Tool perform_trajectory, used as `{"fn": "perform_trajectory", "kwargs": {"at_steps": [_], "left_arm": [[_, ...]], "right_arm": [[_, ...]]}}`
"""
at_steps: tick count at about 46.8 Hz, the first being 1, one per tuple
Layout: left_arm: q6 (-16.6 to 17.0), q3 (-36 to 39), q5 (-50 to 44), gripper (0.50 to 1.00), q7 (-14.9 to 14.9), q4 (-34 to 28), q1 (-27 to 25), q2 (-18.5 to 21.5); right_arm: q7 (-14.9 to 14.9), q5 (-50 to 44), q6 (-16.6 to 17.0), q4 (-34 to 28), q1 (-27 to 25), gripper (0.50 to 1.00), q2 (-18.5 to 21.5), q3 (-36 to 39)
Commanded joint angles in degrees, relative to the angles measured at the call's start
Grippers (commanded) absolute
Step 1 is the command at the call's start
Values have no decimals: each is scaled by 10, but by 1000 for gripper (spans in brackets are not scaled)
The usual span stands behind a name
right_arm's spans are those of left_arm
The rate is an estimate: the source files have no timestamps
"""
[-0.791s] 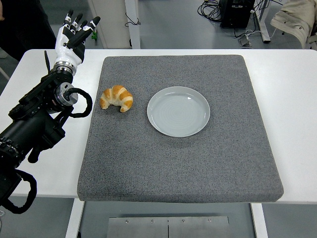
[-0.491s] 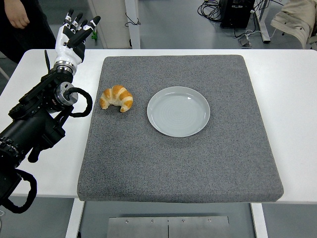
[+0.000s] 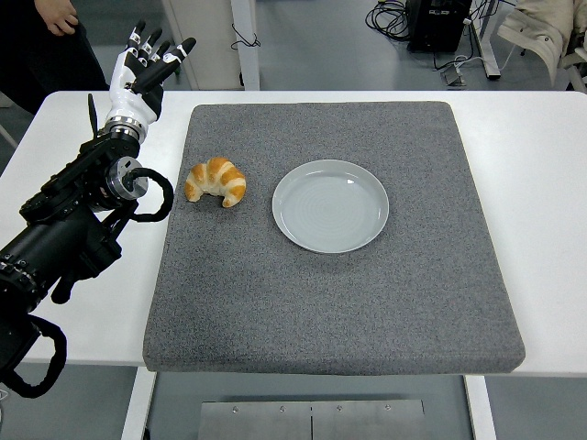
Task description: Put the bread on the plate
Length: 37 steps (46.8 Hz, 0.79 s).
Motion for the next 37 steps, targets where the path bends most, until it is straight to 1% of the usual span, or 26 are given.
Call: {"fn": "perform_trajectory", "kwargs": {"at_steps": [1,7,11,18,21,25,33,37], "left_arm": [[0,27,-1,975,0,-3,-3,7],[-1,69,-1,971,2,-18,-6,39],[-1,106,0,969,4,-39,-10,59],[-1,165,2,966,26,-83,-28,113],[-1,187,9,966,29,-102,-36,134],[0,208,38,965,38,-126,-41,156],[3,226,109,965,75,-177,-39,186],[3,233,153,965,81,-211,-40,204]], "right_arm": [[0,0,0,0,0,1000,0,0],[0,0,0,0,0,1000,0,0],[0,0,0,0,0,1000,0,0],[0,0,1,0,0,1000,0,0],[0,0,0,0,0,1000,0,0],[0,0,0,0,0,1000,0,0],[0,0,0,0,0,1000,0,0],[0,0,1,0,0,1000,0,0]]}}
